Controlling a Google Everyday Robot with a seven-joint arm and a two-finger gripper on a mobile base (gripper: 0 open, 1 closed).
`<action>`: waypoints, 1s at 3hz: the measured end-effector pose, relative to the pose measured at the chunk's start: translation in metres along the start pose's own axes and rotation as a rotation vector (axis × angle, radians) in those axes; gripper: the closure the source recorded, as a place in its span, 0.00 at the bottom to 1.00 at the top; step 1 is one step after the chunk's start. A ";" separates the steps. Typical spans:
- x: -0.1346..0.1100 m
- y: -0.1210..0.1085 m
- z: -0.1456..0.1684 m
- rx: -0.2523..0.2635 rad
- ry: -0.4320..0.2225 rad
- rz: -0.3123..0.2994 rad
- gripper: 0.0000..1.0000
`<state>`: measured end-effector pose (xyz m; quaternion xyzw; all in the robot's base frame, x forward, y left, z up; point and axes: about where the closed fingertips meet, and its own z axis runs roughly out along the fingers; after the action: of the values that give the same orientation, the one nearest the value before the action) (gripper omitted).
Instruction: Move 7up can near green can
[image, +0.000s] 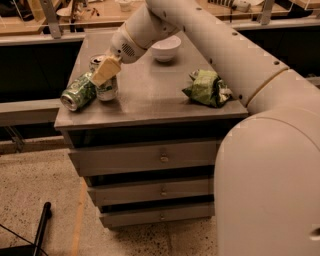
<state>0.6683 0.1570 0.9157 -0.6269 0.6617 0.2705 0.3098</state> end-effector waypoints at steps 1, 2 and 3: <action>0.000 0.001 0.003 -0.006 0.001 0.000 0.30; 0.000 0.002 0.007 -0.011 0.002 -0.001 0.07; 0.000 0.002 0.009 -0.016 0.002 -0.001 0.00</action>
Offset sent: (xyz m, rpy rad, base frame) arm -0.0005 0.0022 -0.0019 -0.0008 0.0030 0.0037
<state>0.6666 0.1643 0.9095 -0.6299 0.6596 0.2750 0.3042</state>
